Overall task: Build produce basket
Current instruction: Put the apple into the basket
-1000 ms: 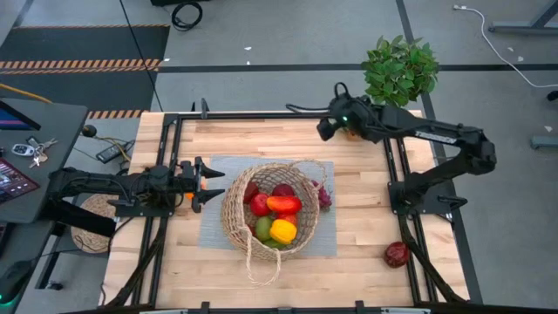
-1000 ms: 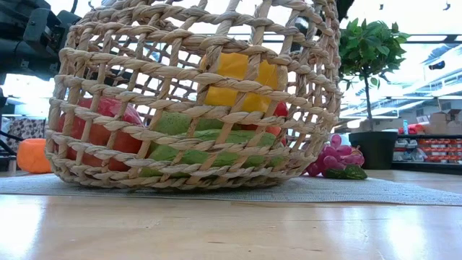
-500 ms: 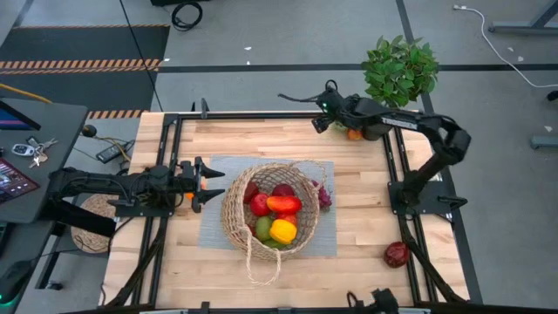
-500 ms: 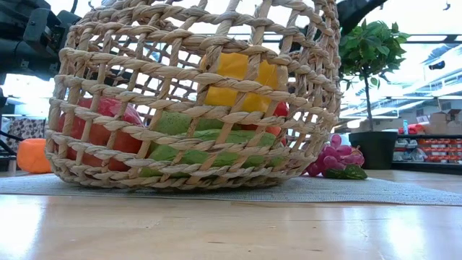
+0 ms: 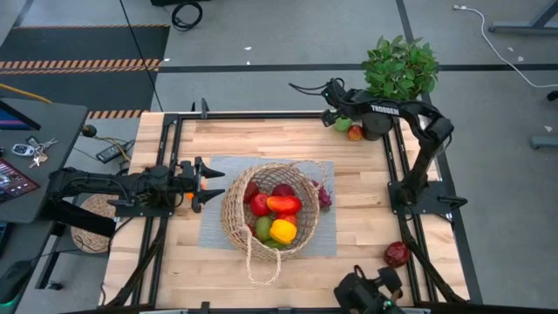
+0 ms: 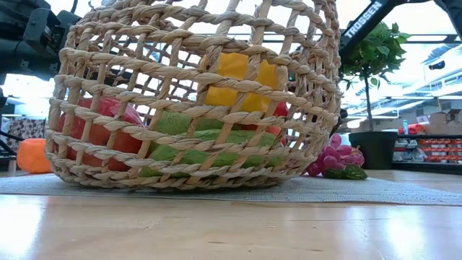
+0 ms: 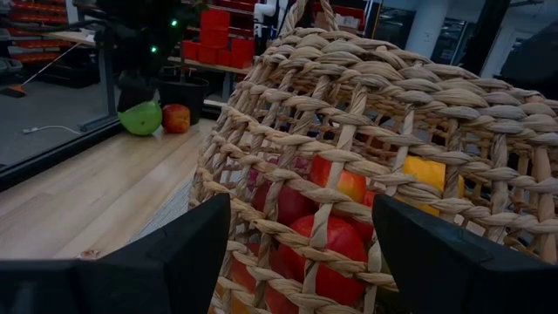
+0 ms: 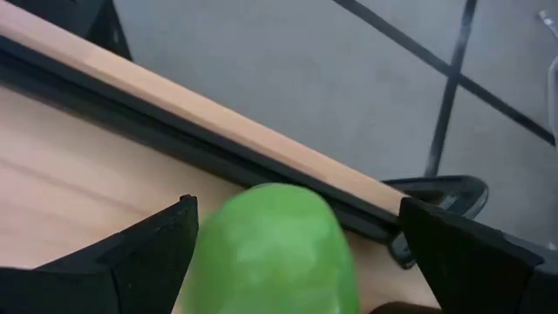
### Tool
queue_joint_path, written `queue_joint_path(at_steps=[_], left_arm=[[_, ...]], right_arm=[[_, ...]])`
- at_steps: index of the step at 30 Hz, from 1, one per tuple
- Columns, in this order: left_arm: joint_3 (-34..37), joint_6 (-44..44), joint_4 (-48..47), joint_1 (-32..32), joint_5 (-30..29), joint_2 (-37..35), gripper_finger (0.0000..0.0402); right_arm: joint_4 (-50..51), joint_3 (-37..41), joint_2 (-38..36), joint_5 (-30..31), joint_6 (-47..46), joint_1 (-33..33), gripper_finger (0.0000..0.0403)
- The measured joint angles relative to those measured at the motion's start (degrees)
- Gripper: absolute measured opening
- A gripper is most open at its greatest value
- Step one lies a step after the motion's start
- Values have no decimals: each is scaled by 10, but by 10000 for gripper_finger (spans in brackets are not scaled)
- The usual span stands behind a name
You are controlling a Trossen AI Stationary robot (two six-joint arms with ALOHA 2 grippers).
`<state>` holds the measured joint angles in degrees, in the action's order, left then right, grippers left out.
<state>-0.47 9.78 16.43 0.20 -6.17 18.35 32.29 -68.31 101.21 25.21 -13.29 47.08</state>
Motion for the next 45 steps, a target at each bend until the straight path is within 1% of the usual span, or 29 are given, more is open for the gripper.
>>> queue_joint_path(at_steps=[3, 7, 13, 16, 20, 24, 26, 32, 37, 42, 45], left_arm=[[0, 0, 0, 0, 0, 0, 286], [0, 0, 0, 0, 0, 0, 286], [0, 0, 0, 0, 0, 0, 286], [0, 0, 0, 0, 0, 0, 286], [0, 0, 0, 0, 0, 0, 286], [0, 0, 0, 0, 0, 0, 286], [0, 0, 0, 0, 0, 0, 286], [0, 0, 0, 0, 0, 0, 286], [0, 0, 0, 0, 0, 0, 286], [0, 0, 0, 0, 0, 0, 286], [0, 0, 0, 0, 0, 0, 286]], right_arm=[[-5, 0, 15, 2, 3, 1, 399], [4, 0, 32, -25, -12, 2, 397], [24, 0, 43, -19, -5, 2, 396], [34, 0, 45, -26, -1, -1, 396], [46, 0, 45, -26, -1, -6, 380], [49, 0, 45, -26, 3, -25, 347], [49, 0, 45, -26, 9, -37, 339], [44, 0, 41, -29, 9, -99, 343], [28, 0, -3, -26, 12, -162, 344], [-10, 0, -81, -26, 4, -222, 344], [-55, 0, -138, -28, 5, -263, 345]])
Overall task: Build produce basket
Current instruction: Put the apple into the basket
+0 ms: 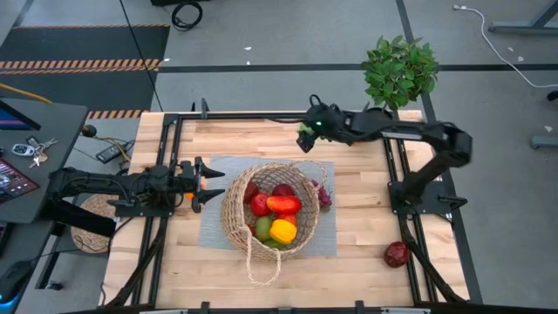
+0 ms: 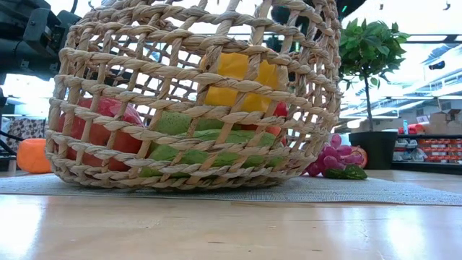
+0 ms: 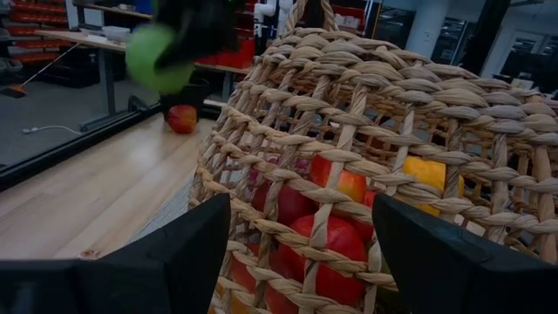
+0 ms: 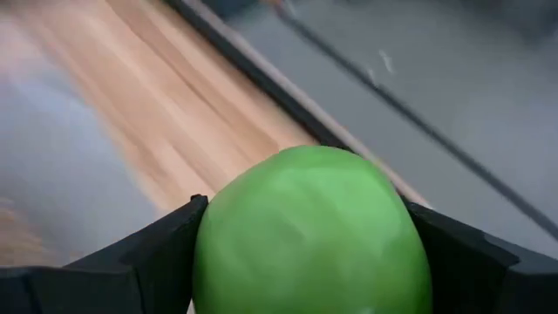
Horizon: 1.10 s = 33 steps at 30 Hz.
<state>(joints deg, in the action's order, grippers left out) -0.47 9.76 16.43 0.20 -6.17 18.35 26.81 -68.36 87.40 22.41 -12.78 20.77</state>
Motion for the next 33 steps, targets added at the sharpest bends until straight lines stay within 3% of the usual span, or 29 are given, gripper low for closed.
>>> queue_joint_path(at_steps=[10, 22, 28, 33], left_arm=[[0, 0, 0, 0, 0, 0, 286], [0, 0, 0, 0, 0, 0, 286], [0, 0, -1, 0, 0, 0, 286], [0, 0, -1, 0, 0, 0, 286]], right_arm=[[-234, 0, -119, -28, 65, -162, 345], [-390, -1, -88, -24, 174, -303, 346], [-471, -1, -19, -14, 327, -363, 346], [-503, 0, 32, 100, 541, -414, 346]])
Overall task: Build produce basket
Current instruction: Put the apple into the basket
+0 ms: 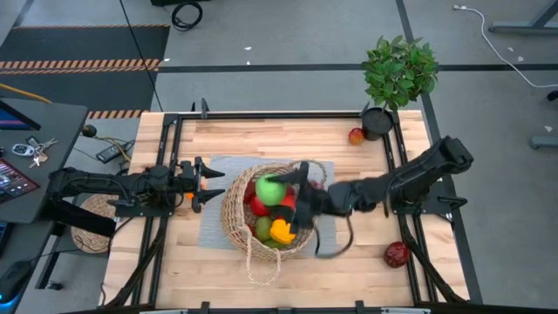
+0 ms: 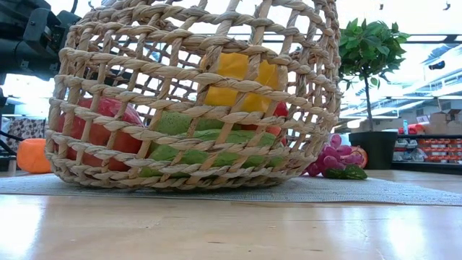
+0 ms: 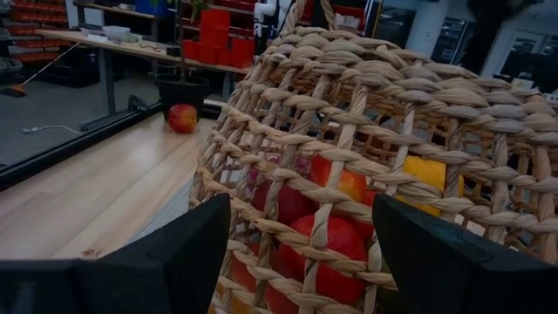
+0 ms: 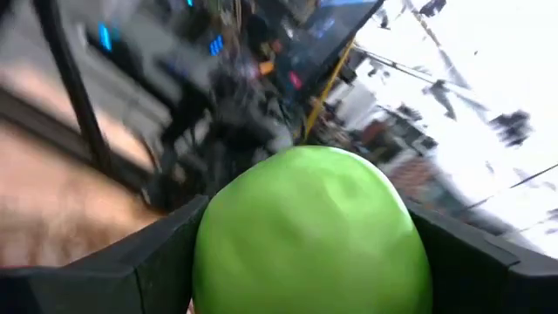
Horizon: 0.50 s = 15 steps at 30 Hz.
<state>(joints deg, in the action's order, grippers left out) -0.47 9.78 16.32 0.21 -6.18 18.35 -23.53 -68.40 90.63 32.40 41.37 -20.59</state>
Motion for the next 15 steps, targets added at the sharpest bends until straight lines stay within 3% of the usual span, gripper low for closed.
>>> queue_joint_path(at_steps=[8, 11, 15], left_arm=[[0, 0, 0, 0, 0, 0, 286], [0, 0, 0, 0, 0, 0, 286], [0, 0, 0, 0, 0, 0, 286]], right_arm=[[-29, 0, 58, 131, 252, -50, 346], [-47, 0, 70, 163, 281, -63, 346], [-58, 0, 69, 162, 276, -75, 346]])
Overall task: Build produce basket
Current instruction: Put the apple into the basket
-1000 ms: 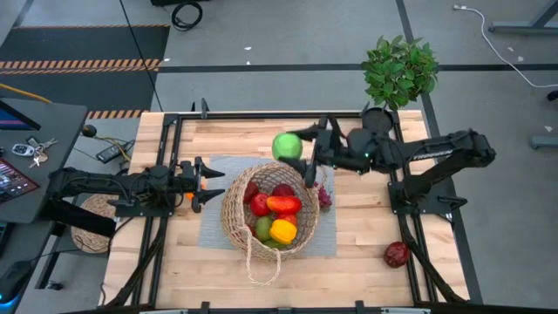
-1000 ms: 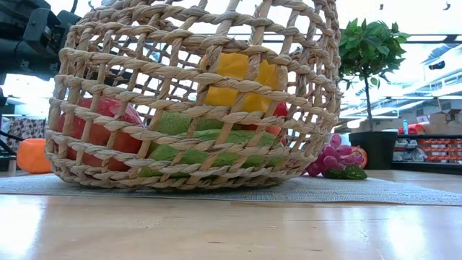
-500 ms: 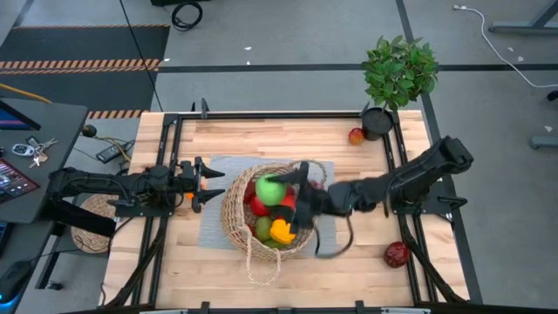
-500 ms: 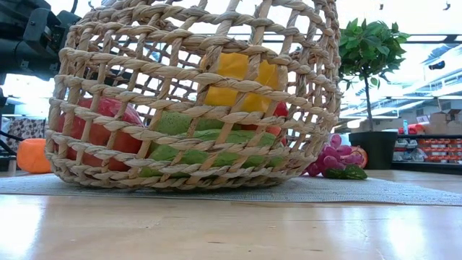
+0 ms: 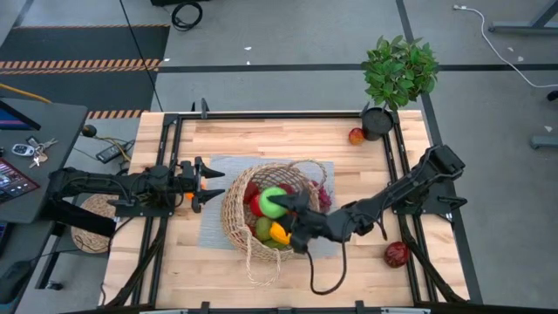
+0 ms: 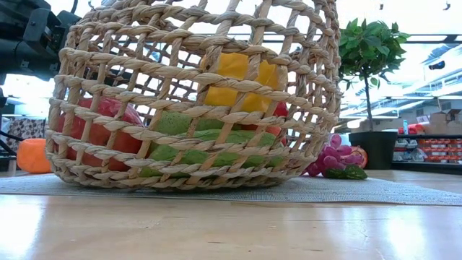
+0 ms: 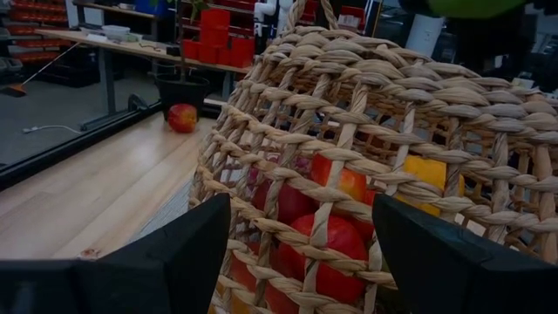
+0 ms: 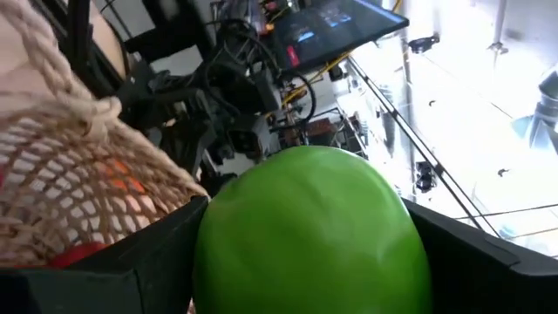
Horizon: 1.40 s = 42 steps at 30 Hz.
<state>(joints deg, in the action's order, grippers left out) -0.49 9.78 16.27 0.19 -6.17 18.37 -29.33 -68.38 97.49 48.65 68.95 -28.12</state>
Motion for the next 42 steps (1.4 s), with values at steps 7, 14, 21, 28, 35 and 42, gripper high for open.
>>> queue_joint_path(at_steps=[7, 14, 21, 28, 35, 42], left_arm=[[0, 0, 0, 0, 0, 0, 286], [0, 0, 0, 0, 0, 0, 286], [0, 0, 0, 0, 0, 0, 286], [0, 0, 0, 0, 0, 0, 286], [0, 0, 0, 0, 0, 0, 286], [0, 0, 0, 0, 0, 0, 286]], right_arm=[[-14, 0, 0, 3, 3, -20, 346], [2, 0, 0, 8, -29, -29, 347], [86, 0, 0, -67, -111, -4, 348], [117, 0, 0, -162, -195, 55, 348], [201, 0, 0, -263, -350, 121, 348], [259, 0, 0, -279, -486, 157, 348]])
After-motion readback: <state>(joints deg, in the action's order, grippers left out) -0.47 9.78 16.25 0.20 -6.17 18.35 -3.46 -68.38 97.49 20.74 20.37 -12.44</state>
